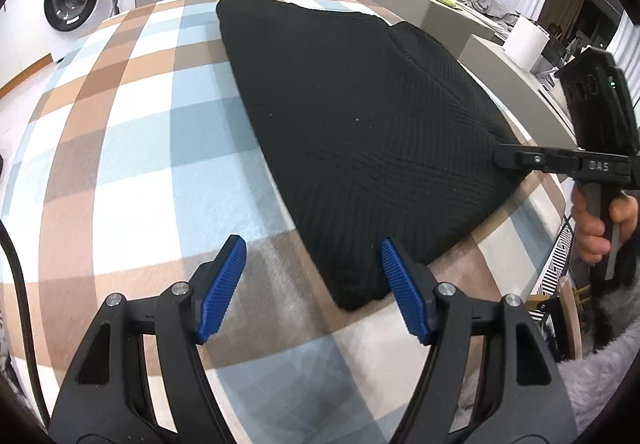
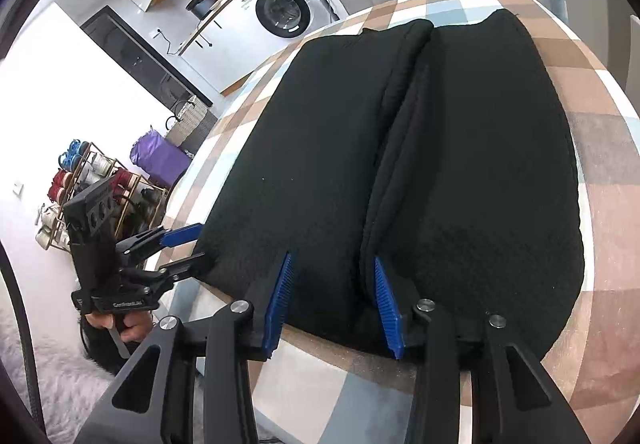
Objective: Fold small clothes
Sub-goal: 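Pinch and press the center fold with the right tool, then open it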
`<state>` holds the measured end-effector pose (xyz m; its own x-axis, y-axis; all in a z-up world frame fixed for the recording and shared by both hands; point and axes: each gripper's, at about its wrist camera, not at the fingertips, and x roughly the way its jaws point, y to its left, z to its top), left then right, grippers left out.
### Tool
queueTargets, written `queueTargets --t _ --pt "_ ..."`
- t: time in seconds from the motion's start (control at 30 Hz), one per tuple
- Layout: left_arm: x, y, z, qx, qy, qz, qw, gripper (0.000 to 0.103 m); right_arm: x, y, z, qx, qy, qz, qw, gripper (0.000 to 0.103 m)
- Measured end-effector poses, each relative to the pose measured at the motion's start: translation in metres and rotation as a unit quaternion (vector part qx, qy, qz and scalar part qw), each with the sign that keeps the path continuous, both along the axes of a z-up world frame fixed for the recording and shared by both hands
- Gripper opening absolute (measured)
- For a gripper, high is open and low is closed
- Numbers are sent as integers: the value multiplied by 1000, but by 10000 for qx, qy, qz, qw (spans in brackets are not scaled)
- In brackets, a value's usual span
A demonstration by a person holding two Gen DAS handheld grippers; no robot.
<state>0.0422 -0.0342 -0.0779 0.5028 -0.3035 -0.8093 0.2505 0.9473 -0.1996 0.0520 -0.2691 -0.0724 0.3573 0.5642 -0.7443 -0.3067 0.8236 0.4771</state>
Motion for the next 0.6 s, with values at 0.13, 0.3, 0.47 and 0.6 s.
queueTargets --t 0.13,0.3,0.47,0.6 --pt "-1 0 2 63 -31 -11 10000 69 10 3 -6 -68 -35 -88 9999 41" --pt "-1 1 3 41 -43 26 10000 69 -5 9 18 -314 -621 96 9975 10" --pt "1 1 1 -22 18 13 10000 69 0 9 2 -857 -128 22 9962 10" --pt "2 3 5 -55 -37 52 10000 69 9 -1 6 -573 -86 -129 9982 30"
